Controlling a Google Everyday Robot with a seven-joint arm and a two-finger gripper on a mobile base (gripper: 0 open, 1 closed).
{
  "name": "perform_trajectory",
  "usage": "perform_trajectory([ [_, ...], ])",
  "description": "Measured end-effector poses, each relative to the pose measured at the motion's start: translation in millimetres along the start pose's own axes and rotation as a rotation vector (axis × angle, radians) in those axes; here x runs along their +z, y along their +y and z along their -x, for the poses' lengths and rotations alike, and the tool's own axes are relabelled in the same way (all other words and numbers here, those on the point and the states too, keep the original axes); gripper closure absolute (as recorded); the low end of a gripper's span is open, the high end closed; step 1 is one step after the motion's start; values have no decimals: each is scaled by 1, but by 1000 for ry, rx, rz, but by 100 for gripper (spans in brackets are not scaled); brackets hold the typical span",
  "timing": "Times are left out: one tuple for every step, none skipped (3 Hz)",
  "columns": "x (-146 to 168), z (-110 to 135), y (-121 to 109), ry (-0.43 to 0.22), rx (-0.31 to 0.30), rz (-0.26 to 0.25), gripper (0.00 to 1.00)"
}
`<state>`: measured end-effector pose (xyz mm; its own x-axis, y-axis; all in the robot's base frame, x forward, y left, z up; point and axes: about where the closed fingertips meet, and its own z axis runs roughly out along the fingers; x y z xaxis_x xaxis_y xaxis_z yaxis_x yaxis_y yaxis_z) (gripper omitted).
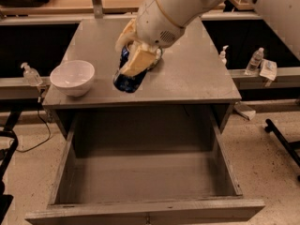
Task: Place pepsi can into top drawer
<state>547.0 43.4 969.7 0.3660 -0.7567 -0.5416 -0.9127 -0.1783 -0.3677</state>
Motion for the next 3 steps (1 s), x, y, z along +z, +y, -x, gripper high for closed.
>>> perform_trajectory([
  [2, -2, 0, 7, 5, 6, 100],
  [18, -5, 9, 17, -11, 47, 100],
  [40, 23, 51, 8, -120, 54, 100],
])
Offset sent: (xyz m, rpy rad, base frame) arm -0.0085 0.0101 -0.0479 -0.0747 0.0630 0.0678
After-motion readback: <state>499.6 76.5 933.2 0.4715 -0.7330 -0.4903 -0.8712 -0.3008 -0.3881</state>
